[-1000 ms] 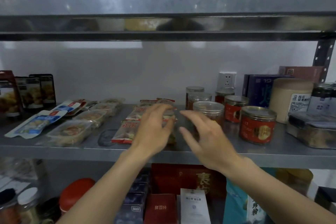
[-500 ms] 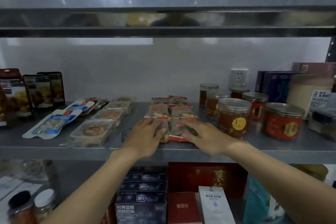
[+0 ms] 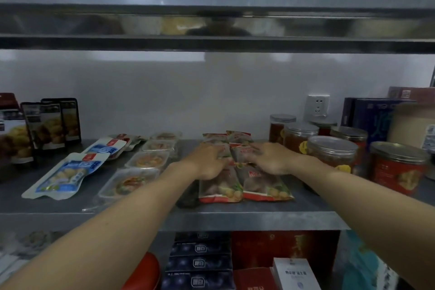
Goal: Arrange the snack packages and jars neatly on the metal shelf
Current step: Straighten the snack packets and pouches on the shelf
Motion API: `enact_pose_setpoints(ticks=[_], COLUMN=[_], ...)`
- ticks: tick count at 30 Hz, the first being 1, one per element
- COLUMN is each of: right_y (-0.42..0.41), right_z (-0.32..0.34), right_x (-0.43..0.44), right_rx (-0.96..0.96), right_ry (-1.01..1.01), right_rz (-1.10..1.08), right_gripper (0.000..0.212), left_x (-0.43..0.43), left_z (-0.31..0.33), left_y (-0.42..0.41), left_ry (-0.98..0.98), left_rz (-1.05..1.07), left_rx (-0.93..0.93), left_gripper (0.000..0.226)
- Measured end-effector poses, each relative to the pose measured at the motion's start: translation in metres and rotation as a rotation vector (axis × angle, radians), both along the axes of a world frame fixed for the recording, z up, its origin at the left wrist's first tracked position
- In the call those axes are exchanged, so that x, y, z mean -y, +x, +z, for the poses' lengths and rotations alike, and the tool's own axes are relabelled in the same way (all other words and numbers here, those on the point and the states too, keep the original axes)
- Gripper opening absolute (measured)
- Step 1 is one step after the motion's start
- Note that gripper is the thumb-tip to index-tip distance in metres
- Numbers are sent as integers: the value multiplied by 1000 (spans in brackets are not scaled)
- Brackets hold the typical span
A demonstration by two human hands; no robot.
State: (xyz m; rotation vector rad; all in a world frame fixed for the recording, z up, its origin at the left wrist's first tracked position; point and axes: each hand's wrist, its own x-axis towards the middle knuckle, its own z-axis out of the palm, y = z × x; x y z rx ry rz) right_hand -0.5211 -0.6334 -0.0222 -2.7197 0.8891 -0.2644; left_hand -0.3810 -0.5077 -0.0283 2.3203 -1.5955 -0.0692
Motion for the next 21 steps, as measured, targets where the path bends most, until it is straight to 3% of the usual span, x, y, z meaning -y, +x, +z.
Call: enact_pose_setpoints(ticks=[6, 8, 21], right_y=[28, 33, 35], right_z=[-3, -6, -11], right_x=[17, 17, 12], right_rx=[-129, -134, -145], right_ry=[43, 22, -20], right_rz=[-14, 18, 57], right_gripper=[60, 54, 59], left_x=[15, 16, 22], left_z=[5, 4, 0], left_y=[7, 8, 8], left_ry=[201, 205, 184], left_rz=[-35, -50, -79], left_rx=[-23, -28, 33], left_gripper=[50, 49, 44])
